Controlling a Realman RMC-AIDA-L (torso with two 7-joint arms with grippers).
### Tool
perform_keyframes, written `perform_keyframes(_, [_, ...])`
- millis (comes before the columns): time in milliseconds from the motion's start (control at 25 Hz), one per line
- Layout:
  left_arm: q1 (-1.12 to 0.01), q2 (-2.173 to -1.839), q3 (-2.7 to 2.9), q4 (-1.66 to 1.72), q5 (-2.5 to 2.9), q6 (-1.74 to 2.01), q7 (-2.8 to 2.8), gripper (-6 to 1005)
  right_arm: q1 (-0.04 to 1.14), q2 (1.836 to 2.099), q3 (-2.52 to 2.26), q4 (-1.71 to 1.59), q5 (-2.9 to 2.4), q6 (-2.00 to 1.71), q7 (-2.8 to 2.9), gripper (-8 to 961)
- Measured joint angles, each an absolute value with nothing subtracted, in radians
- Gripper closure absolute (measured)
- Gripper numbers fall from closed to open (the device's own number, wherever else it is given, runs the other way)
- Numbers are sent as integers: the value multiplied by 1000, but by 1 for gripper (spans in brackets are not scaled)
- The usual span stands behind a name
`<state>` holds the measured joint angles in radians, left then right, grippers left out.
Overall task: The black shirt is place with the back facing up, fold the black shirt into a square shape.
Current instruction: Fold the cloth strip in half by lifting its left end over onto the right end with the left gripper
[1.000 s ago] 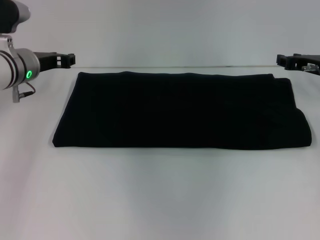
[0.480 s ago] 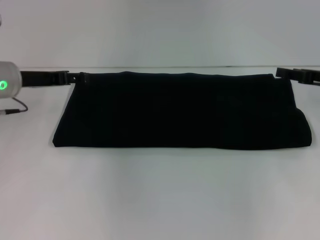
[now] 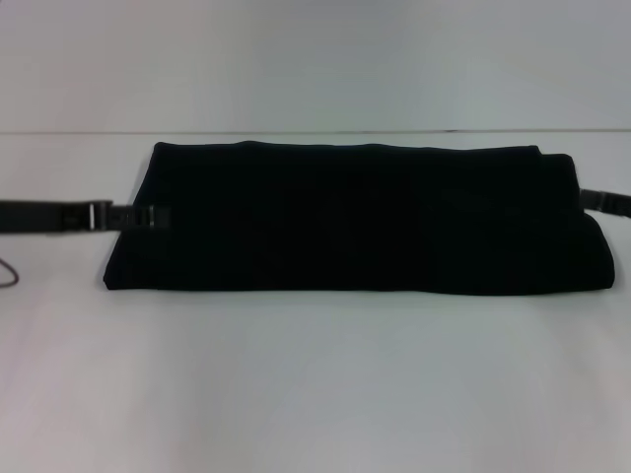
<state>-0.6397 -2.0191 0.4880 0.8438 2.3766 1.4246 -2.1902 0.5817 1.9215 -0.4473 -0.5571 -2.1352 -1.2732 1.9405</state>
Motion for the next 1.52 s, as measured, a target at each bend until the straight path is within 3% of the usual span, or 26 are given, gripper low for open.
perform_keyframes(560, [-592, -2030, 477, 841, 2410, 1418, -2222, 150, 515, 1859, -449, -575, -2158, -1380, 2002, 312])
perform_keyframes(1320, [-613, -2025, 487, 815, 2485, 1421, -2283, 151, 535, 1862, -465, -586, -2198, -1395, 2016, 327])
perform_keyframes(1520, [-612, -2029, 488, 814, 2485, 1368, -2283, 150, 543, 1875, -467, -578, -2232, -1320, 2018, 330])
